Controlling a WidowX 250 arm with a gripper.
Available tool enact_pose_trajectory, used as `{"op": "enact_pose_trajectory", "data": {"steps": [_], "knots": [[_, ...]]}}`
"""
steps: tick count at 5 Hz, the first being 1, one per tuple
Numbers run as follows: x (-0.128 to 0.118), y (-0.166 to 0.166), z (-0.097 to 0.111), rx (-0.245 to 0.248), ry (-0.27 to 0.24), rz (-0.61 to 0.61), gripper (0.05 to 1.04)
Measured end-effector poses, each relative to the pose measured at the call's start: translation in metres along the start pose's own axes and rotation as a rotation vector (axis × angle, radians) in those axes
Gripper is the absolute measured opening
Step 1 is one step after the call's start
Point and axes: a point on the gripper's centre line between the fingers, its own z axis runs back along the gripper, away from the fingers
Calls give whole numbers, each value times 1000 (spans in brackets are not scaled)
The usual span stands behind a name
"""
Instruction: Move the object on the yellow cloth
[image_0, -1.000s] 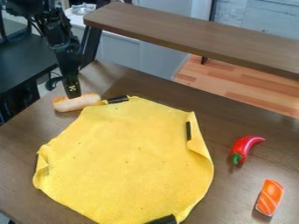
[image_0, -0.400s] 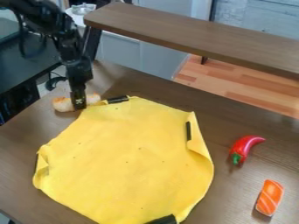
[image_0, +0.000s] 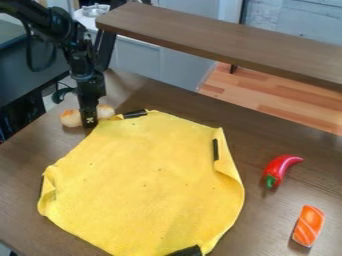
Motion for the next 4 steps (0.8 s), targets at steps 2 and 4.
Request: {"op": "enact_pose_trajectory", "data": {"steps": [2,4], "knots": [[3,-15,10,-59,-9,38,614],[44,-77,69,-58,-18,-31,614]]}}
